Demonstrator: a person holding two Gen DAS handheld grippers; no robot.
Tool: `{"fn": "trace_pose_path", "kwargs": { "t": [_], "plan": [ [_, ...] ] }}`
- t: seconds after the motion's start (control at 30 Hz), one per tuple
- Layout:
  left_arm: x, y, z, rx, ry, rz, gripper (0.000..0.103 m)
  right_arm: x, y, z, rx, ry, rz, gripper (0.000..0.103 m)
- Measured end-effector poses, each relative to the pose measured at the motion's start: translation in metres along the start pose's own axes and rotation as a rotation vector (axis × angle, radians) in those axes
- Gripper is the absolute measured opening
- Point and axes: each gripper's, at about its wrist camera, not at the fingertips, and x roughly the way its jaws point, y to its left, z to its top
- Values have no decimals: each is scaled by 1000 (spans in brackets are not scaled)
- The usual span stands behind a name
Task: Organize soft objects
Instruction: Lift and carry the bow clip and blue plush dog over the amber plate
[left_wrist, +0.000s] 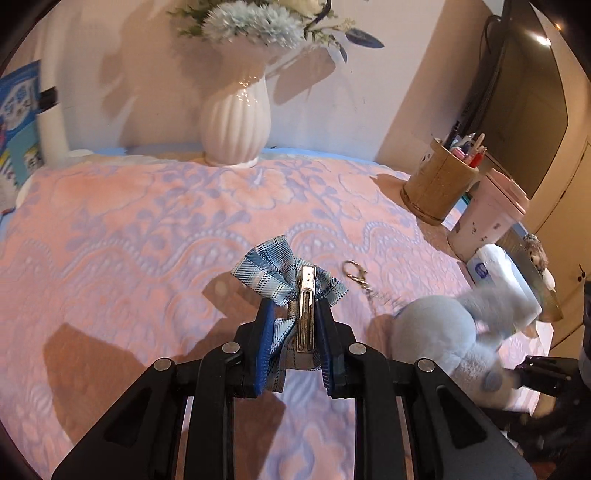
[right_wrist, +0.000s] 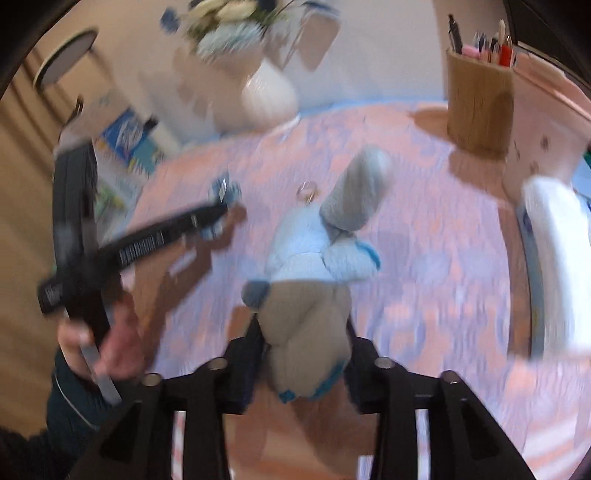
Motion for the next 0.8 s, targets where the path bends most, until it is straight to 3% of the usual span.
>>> {"fn": "trace_pose_path", "kwargs": {
  "t": [0.03,0.1,0.2,0.3,0.43,0.6,0.7,0.8],
  "plan": [
    [2,0,-3,-1,-3,3,19,-3,0,-9,-19,-12,-50,76],
    [6,5,-9,-19,2,-17,19,-11,-6,-21,-31,-22,-103,78],
    [12,15,-17,-54,27,-56,19,-16,-17,-17,4,-28,-80,78],
    [9,19,-15,-69,3,-89,19,-11,-21,0,6,-49,-71,89],
    [9,13,-18,-39,0,-71,19,20,-21,20,48,-27,-47,89],
    [8,1,-19,25,-13,-26,19,34,-8,18,11,-30,-105,53],
    [3,-4,-18,41,-19,-12,19,19,-5,11,8,-71,-83,51],
    [-18,-20,-10,51,-75,-46,19,-12,-13,8,23,-133,-71,50]
  ]
}}
